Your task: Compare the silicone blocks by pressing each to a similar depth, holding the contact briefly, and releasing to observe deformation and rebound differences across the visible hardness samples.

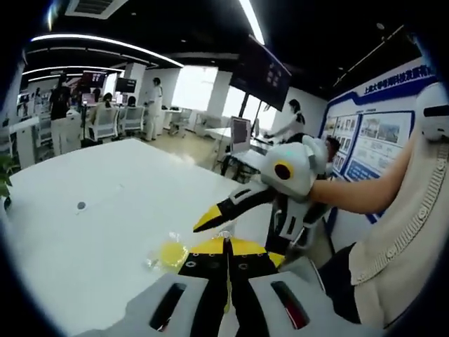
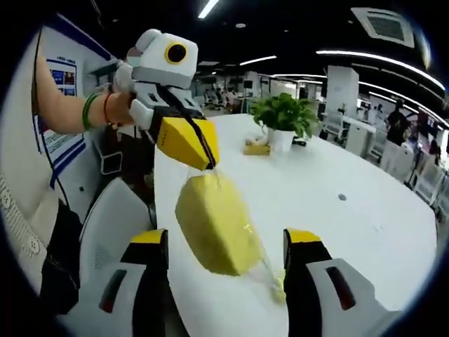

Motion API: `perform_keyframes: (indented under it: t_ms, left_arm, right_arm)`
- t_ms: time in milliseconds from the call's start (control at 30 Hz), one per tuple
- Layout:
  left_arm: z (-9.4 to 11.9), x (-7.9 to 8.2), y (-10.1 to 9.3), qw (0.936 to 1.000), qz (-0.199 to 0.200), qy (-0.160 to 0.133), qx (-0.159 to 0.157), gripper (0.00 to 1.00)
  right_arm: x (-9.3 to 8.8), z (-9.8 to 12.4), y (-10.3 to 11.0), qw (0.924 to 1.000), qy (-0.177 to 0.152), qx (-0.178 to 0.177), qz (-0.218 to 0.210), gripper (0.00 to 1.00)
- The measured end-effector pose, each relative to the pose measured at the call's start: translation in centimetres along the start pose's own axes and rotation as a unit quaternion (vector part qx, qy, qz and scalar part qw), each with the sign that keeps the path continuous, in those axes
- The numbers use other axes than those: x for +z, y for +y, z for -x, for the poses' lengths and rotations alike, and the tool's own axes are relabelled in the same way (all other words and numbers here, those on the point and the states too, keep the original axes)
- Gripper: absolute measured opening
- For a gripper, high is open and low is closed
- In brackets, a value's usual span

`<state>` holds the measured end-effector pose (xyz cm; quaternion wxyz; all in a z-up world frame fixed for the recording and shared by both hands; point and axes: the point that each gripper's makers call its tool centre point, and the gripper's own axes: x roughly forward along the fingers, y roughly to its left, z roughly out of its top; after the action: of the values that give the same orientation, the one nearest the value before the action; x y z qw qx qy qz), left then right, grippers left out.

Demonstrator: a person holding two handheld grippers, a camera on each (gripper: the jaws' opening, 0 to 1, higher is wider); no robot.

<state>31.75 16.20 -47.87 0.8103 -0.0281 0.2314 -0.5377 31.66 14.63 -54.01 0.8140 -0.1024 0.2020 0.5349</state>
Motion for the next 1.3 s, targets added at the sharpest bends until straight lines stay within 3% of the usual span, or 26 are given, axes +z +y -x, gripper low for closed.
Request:
perform_keyframes:
  t_ms: [133, 233, 367, 433, 533, 633, 700, 800, 1167, 1200, 1300]
  left_arm:
    - [0.5, -0.8, 1.2, 0.9998, 0.015, 0.000, 0.013, 0.00]
    - [0.8, -1.3, 2.4, 0.9990, 0.035, -0.003, 0.028, 0.00]
    - [1.4, -2.5, 4.7, 0.9966, 0.061, -0.007, 0.054, 0.00]
    - [1.5, -2.9, 5.3, 0.9959, 0.066, -0.007, 0.060, 0.00]
    - [1.6, -3.9, 6.6, 0.9945, 0.078, -0.006, 0.070, 0.00]
    - [1.5, -4.9, 7.8, 0.9929, 0.091, -0.004, 0.077, 0.00]
    - [1.3, -5.5, 8.9, 0.9896, 0.112, -0.008, 0.090, 0.00]
    - [0.8, -6.6, 9.6, 0.9894, 0.114, 0.000, 0.090, 0.00]
    - [0.5, -10.0, 12.3, 0.9849, 0.151, 0.018, 0.083, 0.00]
    - [0.5, -9.5, 12.6, 0.9850, 0.152, -0.002, 0.081, 0.00]
    - [1.4, -9.4, 15.4, 0.9816, 0.150, -0.004, 0.118, 0.00]
  right_arm:
    - [-0.1, 1.2, 0.0, 0.9979, -0.040, -0.031, -0.042, 0.68]
    - [0.1, 2.3, 0.5, 0.9901, -0.094, -0.049, -0.092, 0.74]
    - [-1.6, 3.5, 0.9, 0.9819, -0.114, -0.080, -0.129, 0.82]
    - [-1.9, 4.0, 0.8, 0.9790, -0.125, -0.098, -0.128, 0.88]
    - [-2.9, 5.5, 0.6, 0.9692, -0.147, -0.133, -0.146, 0.95]
    - [-3.4, 7.4, 0.3, 0.9520, -0.174, -0.166, -0.189, 0.95]
    - [-4.2, 8.5, -0.2, 0.9443, -0.175, -0.198, -0.195, 0.96]
    - [-5.0, 9.7, -0.4, 0.9352, -0.178, -0.226, -0.206, 0.96]
    - [-6.8, 11.7, -0.3, 0.9229, -0.154, -0.270, -0.227, 0.96]
    - [-6.9, 11.7, -0.3, 0.9231, -0.149, -0.273, -0.227, 0.96]
    - [-7.0, 11.7, -0.4, 0.9227, -0.143, -0.279, -0.224, 0.95]
